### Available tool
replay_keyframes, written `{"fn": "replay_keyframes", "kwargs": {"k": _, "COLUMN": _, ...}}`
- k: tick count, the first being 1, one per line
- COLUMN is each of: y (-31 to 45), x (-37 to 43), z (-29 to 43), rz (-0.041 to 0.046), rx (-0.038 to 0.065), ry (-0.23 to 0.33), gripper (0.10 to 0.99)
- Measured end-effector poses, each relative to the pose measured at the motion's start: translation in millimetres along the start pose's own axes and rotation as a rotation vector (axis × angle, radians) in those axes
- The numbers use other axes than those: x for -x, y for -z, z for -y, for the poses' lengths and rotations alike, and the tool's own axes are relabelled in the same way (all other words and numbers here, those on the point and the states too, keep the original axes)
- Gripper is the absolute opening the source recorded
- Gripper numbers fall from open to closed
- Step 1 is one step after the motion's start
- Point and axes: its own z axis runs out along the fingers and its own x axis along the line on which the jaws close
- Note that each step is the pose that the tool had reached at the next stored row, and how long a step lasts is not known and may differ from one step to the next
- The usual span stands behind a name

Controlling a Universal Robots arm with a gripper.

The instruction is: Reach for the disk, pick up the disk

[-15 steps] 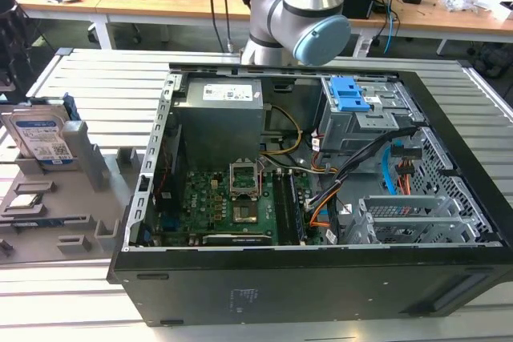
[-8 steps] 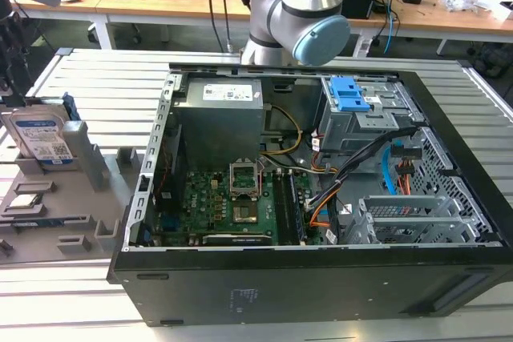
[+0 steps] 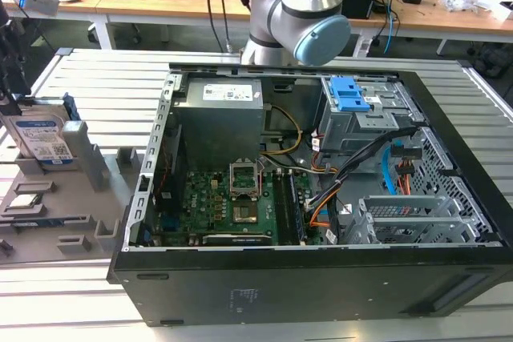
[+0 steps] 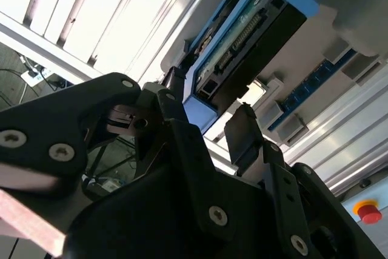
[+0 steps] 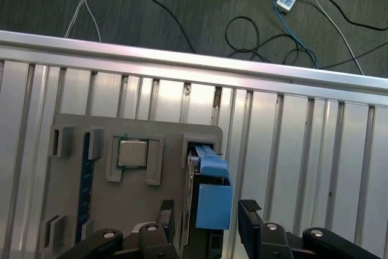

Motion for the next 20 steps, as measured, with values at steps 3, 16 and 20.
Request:
{"fn": "replay_keyframes", "kwargs": {"k": 3, "y": -7.5, "x": 0.0, "z": -0.5, "rz": -0.0004, "rx": 0.000, "ry": 0.000, "gripper": 0.541}}
{"fn": "replay_keyframes", "kwargs": {"k": 16, "y": -27.3, "x": 1.8, "z": -3.7, "rz": -0.0007, "rx": 0.000, "ry": 0.000, "gripper": 0.541}}
{"fn": "replay_keyframes", "kwargs": {"k": 20, "y": -27.5, "x": 1.8, "z": -3.7, "rz": -0.0007, "rx": 0.000, "ry": 0.000, "gripper": 0.529}}
